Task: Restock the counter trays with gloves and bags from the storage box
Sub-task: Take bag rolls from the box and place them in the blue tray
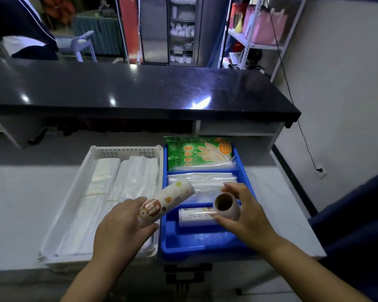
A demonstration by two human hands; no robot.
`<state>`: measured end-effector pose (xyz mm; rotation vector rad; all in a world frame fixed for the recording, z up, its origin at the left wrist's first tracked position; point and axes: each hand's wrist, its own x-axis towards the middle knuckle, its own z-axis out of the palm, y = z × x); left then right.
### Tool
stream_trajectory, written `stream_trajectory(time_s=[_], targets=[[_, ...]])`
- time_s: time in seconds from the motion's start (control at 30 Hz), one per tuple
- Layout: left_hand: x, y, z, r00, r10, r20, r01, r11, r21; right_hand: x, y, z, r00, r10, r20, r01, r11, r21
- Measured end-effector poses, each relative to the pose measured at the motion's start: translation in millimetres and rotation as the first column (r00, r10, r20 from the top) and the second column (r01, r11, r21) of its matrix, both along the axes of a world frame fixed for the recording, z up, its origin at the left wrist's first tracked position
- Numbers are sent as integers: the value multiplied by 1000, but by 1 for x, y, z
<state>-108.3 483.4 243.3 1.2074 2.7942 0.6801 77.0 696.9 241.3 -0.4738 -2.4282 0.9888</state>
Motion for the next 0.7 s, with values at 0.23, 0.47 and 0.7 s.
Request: stream_trajectory(time_s=[0.23, 0.47, 0.7], targets=[[12, 47, 1, 972, -235, 13, 235, 971, -30, 37, 19, -9, 969, -221, 113, 240, 949, -202], [40, 97, -14, 901, -433, 32, 431, 882, -189, 64, 36, 32, 839, -489, -241, 379, 841, -386], [61, 120, -41, 852, -512, 114, 523, 819, -235, 85, 43, 45, 787, -554, -271, 447, 816, -367]])
